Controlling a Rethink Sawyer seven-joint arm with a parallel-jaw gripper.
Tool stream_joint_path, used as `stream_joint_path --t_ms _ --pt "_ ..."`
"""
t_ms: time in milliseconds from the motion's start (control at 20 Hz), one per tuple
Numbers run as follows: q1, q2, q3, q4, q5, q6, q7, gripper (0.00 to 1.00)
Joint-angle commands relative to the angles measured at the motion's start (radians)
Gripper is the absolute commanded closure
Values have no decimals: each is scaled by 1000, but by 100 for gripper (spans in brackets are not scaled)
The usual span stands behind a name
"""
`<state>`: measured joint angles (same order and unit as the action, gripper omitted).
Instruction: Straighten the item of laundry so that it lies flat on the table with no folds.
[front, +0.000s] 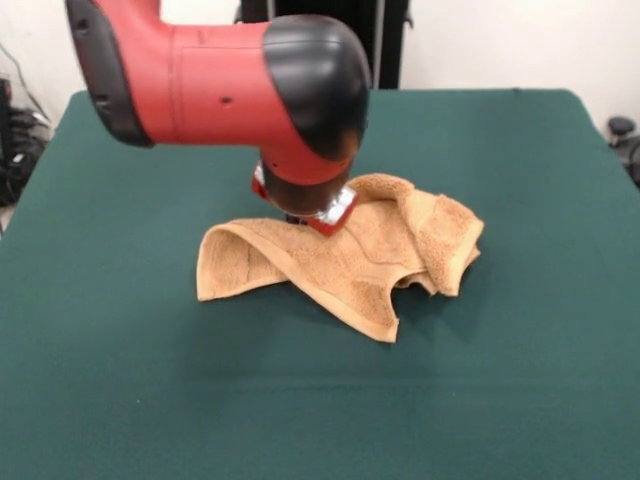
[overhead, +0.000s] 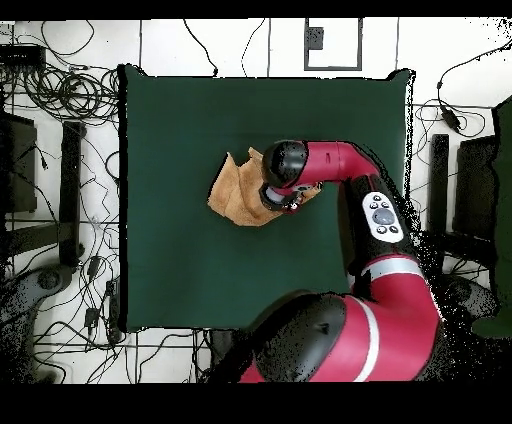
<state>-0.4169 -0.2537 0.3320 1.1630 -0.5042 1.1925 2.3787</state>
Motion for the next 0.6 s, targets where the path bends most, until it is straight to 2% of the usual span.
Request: stream_joint_path --t_ms 50,250,600 --pt "-53 114 220 -33 42 -381 -238 0" --pt "-55 94 225 -35 47 -310 -238 0" --pt "-65 91 237 -44 54 -266 -235 0"
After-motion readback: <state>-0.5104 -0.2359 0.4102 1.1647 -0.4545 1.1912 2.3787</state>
